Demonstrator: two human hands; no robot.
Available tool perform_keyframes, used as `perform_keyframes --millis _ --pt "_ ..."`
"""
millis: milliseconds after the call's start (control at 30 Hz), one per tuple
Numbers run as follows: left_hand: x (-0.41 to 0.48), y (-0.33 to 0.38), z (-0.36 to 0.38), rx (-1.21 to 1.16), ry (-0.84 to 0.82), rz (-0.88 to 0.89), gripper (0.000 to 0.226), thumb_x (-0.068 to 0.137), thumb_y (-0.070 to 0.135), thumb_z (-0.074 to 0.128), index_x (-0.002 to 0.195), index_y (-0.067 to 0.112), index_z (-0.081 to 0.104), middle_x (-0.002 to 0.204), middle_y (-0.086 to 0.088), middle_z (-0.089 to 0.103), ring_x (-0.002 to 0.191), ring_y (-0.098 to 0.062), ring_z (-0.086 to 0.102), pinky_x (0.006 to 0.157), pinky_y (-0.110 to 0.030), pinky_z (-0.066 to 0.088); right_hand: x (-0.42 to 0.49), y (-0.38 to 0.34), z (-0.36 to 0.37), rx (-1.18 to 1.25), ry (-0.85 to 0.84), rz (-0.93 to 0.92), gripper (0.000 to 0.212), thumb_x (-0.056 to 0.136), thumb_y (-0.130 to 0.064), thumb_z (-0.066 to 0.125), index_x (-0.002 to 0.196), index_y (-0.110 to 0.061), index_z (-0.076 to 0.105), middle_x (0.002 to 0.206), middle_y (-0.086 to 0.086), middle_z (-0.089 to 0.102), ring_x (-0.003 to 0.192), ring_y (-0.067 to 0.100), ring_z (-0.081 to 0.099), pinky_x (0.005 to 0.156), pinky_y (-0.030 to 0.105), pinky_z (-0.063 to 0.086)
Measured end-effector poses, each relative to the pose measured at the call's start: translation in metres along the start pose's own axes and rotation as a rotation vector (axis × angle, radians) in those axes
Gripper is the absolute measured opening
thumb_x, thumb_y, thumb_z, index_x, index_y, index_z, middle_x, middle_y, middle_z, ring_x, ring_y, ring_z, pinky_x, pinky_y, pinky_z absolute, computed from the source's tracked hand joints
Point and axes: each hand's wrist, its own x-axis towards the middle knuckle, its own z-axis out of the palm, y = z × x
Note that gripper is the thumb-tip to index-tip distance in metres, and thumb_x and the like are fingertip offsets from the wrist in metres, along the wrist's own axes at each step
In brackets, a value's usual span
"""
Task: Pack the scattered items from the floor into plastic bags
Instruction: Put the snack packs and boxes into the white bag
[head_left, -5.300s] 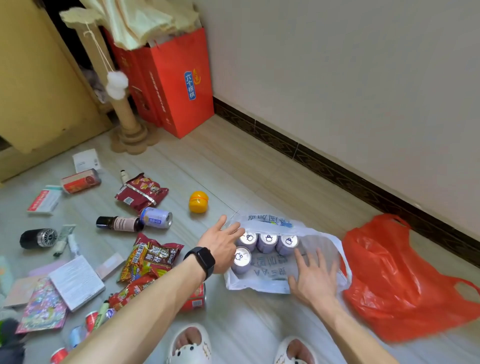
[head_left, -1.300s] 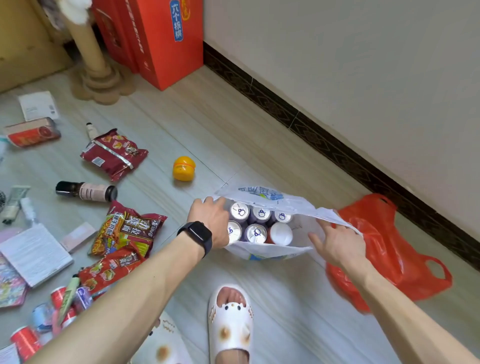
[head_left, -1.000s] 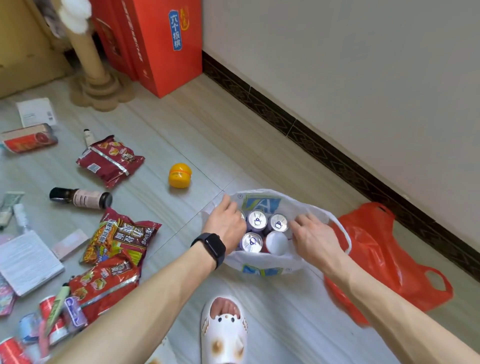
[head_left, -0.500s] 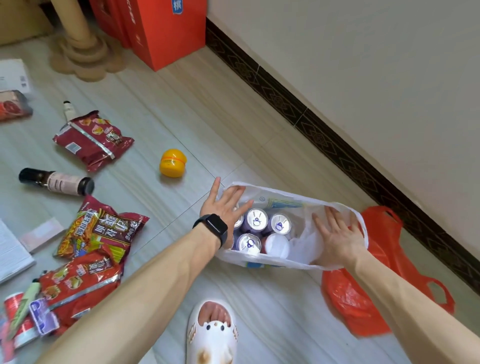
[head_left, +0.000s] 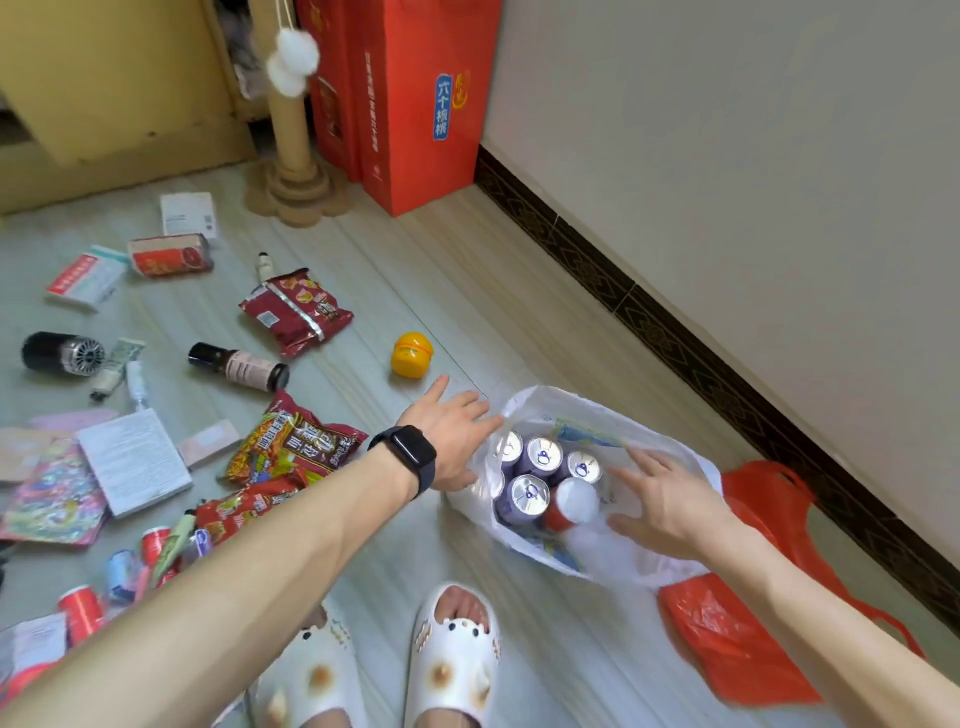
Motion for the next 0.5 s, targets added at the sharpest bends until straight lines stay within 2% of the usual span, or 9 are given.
perform_keyframes --millis 133,267,367,500 --pt "-0.066 -0.034 -0.023 0.064 0.014 -0.097 0.078 0.09 0.044 0.057 0.154 0.027 0.016 0.158 -0.003 0.023 0.146 -0.023 0.019 0.118 -0.054 0.009 -0.032 -0.054 -0.036 0.167 0.207 -0.179 0.066 0.09 -0.057 0.055 0.15 -0.043 0.031 0.164 0.0 0.017 0.15 0.021 0.02 0.117 0.034 0.028" --pt "-0.16 -0.085 -0.037 0.016 0.042 -0.318 0.075 0.09 0.044 0.055 0.154 0.033 0.018 0.16 -0.002 0.021 0.147 -0.021 0.019 0.119 -0.053 0.008 -0.059 -0.128 -0.08 0.269 0.346 -0.387 0.064 0.091 -0.049 0.061 0.149 -0.04 0.035 0.163 -0.001 0.02 0.149 0.021 0.023 0.117 0.028 0.021" --pt "-0.232 -0.118 -0.03 -0.08 0.069 -0.547 0.074 0.09 0.041 0.054 0.154 0.033 0.018 0.161 -0.001 0.02 0.147 -0.022 0.019 0.119 -0.053 0.009 -0.068 -0.178 -0.112 0.287 0.417 -0.554 0.064 0.092 -0.048 0.059 0.149 -0.039 0.034 0.162 -0.001 0.022 0.149 0.021 0.022 0.118 0.029 0.019" --pt "-0.319 -0.133 0.001 -0.181 0.155 -0.785 0.074 0.089 0.044 0.051 0.154 0.032 0.018 0.161 -0.001 0.021 0.145 -0.023 0.025 0.116 -0.047 0.018 -0.072 -0.239 -0.144 0.25 0.464 -0.734 0.061 0.093 -0.053 0.053 0.15 -0.042 0.032 0.162 0.0 0.023 0.149 0.021 0.023 0.121 0.037 0.025"
